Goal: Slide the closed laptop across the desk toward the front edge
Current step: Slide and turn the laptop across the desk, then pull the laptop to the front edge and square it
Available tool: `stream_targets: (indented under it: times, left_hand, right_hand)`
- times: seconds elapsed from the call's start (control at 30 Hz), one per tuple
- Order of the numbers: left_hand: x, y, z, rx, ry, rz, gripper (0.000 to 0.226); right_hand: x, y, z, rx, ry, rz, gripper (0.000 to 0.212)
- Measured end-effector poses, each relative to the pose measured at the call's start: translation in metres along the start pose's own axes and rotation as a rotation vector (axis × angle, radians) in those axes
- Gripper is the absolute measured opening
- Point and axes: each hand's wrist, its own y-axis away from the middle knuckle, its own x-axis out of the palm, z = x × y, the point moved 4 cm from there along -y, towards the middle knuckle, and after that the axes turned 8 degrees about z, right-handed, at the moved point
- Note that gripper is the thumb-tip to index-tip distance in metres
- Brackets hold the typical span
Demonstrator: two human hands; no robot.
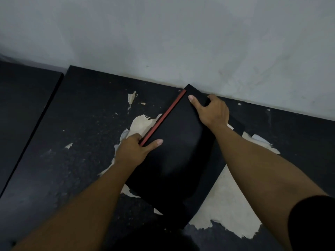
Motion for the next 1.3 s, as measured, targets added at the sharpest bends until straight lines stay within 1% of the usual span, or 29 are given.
stream_targets:
  times: [0.07,0.1,0.17,0.23,0.3,0.37,0.53,0.63,0.7,0.77,0.87,0.93,1.0,1.07,1.13,1.2,1.3]
  left_hand:
    - [0.0,0.008,0.011,-0.035,0.002,0.064,0.078]
    - [0.0,0.013,0.017,-0.051,-0.008,0.071,0.079]
    - [0.0,0.023,0.023,-0.078,0.01,0.029,0.079]
    - [0.001,0.029,0.022,-0.079,0.055,-0.028,0.08]
    - [0.0,0.027,0.019,-0.066,0.067,-0.024,0.085]
    - [-0.006,0.018,0.015,-0.033,0.027,0.002,0.087]
    - [-0.026,-0.004,-0.005,0.046,-0.123,0.068,0.082]
    - [-0.034,-0.018,-0.012,0.073,-0.191,0.083,0.081]
    - [-0.036,-0.026,-0.016,0.074,-0.234,0.101,0.084]
    - [-0.037,-0.031,-0.019,0.073,-0.276,0.119,0.086]
    - [-0.037,-0.029,-0.025,0.054,-0.322,0.113,0.09]
    - [-0.035,-0.02,-0.027,0.035,-0.328,0.07,0.095]
    - [-0.031,-0.004,-0.025,0.031,-0.233,-0.054,0.102]
    - [-0.023,0.019,-0.019,0.037,-0.006,-0.225,0.105]
    - [-0.011,0.045,-0.006,0.019,0.189,-0.319,0.104]
    - [0.004,0.066,0.009,-0.008,0.279,-0.305,0.107]
    - [0.018,0.084,0.028,0.046,0.264,-0.221,0.109]
  right_hand:
    - [-0.006,0.002,-0.007,0.008,0.002,-0.021,0.084]
    - [-0.009,0.003,-0.01,0.016,-0.003,-0.027,0.085]
    - [-0.014,0.005,-0.017,0.032,-0.013,-0.03,0.089]
    - [-0.017,0.008,-0.023,0.039,-0.024,-0.026,0.085]
    - [-0.018,0.014,-0.031,0.05,-0.033,-0.023,0.083]
    - [-0.018,0.023,-0.043,0.087,-0.053,-0.028,0.088]
    - [-0.021,0.059,-0.073,0.218,-0.135,-0.053,0.092]
    - [-0.025,0.081,-0.084,0.266,-0.164,-0.087,0.088]
    - [-0.029,0.097,-0.091,0.289,-0.2,-0.125,0.08]
    - [-0.029,0.111,-0.098,0.317,-0.23,-0.118,0.075]
    - [-0.029,0.128,-0.109,0.348,-0.256,-0.125,0.076]
    - [-0.032,0.137,-0.114,0.37,-0.268,-0.158,0.077]
    - [-0.035,0.144,-0.117,0.379,-0.275,-0.175,0.076]
    - [-0.038,0.149,-0.117,0.387,-0.282,-0.176,0.075]
    - [-0.041,0.152,-0.116,0.388,-0.29,-0.173,0.074]
    - [-0.044,0.154,-0.113,0.377,-0.299,-0.173,0.073]
    - [-0.046,0.156,-0.108,0.302,-0.265,-0.145,0.069]
